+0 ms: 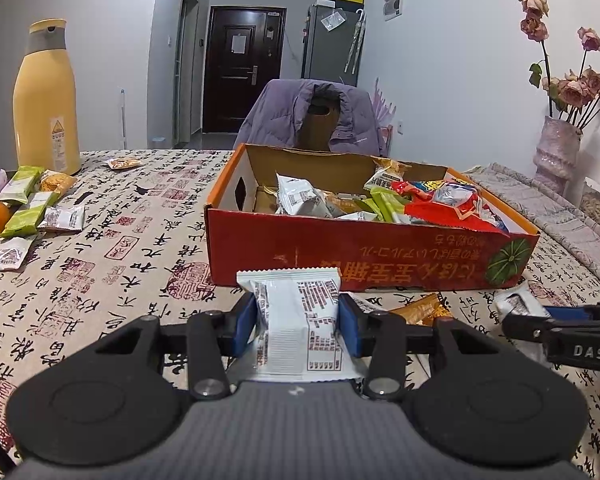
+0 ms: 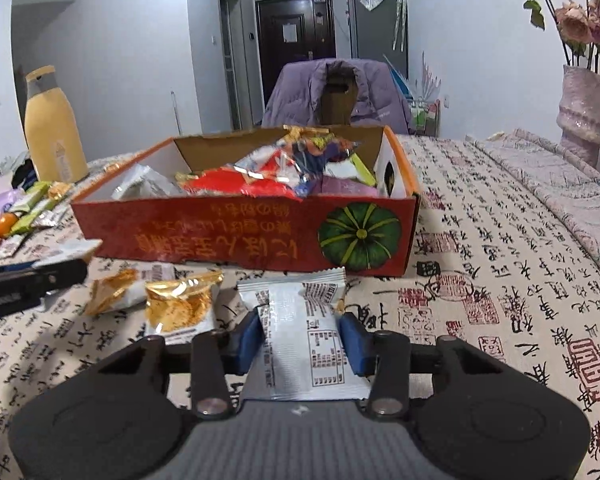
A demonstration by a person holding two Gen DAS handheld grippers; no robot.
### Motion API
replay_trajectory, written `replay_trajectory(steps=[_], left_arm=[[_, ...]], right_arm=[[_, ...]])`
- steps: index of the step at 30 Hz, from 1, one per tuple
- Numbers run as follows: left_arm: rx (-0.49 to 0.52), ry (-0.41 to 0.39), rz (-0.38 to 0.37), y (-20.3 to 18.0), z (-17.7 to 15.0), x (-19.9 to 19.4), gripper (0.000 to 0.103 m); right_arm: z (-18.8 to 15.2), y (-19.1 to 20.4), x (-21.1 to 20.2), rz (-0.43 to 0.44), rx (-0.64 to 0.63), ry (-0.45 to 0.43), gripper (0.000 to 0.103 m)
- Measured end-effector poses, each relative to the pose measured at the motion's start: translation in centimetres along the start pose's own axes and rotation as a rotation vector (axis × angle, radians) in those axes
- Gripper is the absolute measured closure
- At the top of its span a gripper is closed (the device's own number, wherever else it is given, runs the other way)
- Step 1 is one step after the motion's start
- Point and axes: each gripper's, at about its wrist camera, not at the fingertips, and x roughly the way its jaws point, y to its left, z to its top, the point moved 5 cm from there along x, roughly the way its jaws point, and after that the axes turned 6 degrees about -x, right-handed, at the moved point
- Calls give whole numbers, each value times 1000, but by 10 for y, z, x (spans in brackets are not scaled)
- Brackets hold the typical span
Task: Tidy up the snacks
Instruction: 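Grasp a white sachet with the right gripper while the left holds its sachet, then carry both white sachets into the orange box and open both grippers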
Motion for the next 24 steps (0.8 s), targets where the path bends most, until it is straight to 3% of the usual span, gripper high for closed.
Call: replay_trajectory(steps=[11, 24], left_arm=[[7, -30, -30, -12, 17, -19, 58], [28, -125, -45, -39, 80, -22, 58]], right_arm=[[21, 2, -22, 9, 0, -101, 60], [79, 6, -28, 16, -19, -219, 60]])
